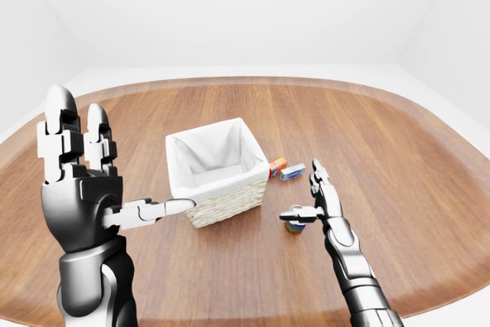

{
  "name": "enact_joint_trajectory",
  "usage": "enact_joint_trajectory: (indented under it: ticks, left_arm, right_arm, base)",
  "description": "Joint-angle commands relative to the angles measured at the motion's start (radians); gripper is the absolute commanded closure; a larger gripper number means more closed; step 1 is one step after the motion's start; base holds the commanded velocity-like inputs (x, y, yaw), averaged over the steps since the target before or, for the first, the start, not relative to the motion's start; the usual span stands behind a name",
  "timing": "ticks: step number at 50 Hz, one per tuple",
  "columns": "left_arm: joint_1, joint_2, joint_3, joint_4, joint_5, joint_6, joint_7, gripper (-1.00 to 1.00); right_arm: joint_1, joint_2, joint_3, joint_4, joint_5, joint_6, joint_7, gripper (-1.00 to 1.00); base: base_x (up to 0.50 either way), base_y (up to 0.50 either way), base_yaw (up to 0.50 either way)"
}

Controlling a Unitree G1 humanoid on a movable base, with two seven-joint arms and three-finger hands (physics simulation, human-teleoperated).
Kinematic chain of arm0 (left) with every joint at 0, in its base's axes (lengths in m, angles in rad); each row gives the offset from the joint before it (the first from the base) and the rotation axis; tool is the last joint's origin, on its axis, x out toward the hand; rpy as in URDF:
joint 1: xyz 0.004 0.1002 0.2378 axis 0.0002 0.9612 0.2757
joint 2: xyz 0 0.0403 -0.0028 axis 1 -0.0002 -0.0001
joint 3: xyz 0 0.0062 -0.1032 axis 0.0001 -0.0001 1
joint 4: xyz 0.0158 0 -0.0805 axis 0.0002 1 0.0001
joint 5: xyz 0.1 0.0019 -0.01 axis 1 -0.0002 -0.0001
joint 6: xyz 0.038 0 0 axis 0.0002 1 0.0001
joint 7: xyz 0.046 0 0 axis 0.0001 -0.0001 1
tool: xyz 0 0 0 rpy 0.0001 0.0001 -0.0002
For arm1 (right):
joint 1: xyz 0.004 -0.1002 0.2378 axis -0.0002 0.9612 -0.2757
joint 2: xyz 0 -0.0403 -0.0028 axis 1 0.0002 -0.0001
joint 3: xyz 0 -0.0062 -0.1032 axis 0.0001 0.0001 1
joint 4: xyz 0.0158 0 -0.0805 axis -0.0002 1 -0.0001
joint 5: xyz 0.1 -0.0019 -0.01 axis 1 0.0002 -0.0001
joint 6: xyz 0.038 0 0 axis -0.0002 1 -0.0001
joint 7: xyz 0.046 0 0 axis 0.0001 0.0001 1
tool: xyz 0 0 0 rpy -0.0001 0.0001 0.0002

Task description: Pick up the alphabet soup and put it in the basket.

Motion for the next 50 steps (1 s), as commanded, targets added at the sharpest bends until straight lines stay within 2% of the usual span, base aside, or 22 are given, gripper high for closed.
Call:
enact_joint_trajectory:
  ticks: [1,23,43,44,45,50]
  left_arm:
    - [0.007,-0.003,-0.001,-0.007,-0.001,0.000,0.000,-1.00]
    - [0.000,0.001,0.006,0.019,-0.002,0.000,-0.001,-1.00]
    - [0.013,-0.003,0.006,-0.011,0.001,0.000,-0.007,-1.00]
    - [0.016,-0.006,0.007,0.001,0.001,0.000,-0.009,-1.00]
    - [0.016,-0.006,0.007,0.002,0.001,0.000,-0.009,-1.00]
    - [0.014,-0.005,0.010,0.004,-0.001,0.000,-0.010,-1.00]
  right_arm:
    - [-0.035,-0.013,-0.014,0.123,-0.004,0.000,-0.008,-1.00]
    - [-0.098,-0.020,-0.008,0.316,-0.013,0.000,-0.024,-1.00]
    - [-0.108,-0.018,-0.001,0.354,-0.021,0.000,-0.028,-1.00]
    - [-0.171,-0.008,0.014,0.591,-0.067,0.000,-0.065,-1.00]
    - [-0.192,-0.009,0.012,0.647,-0.070,0.000,-0.070,-1.00]
    - [-0.212,-0.008,0.014,0.703,-0.075,0.000,-0.077,-1.00]
  base:
    - [0.00,0.00,0.00]
    - [0.00,0.00,0.00]
    - [0.00,0.00,0.00]
    - [0.00,0.00,0.00]
    - [0.00,0.00,0.00]
    - [0.00,0.00,0.00]
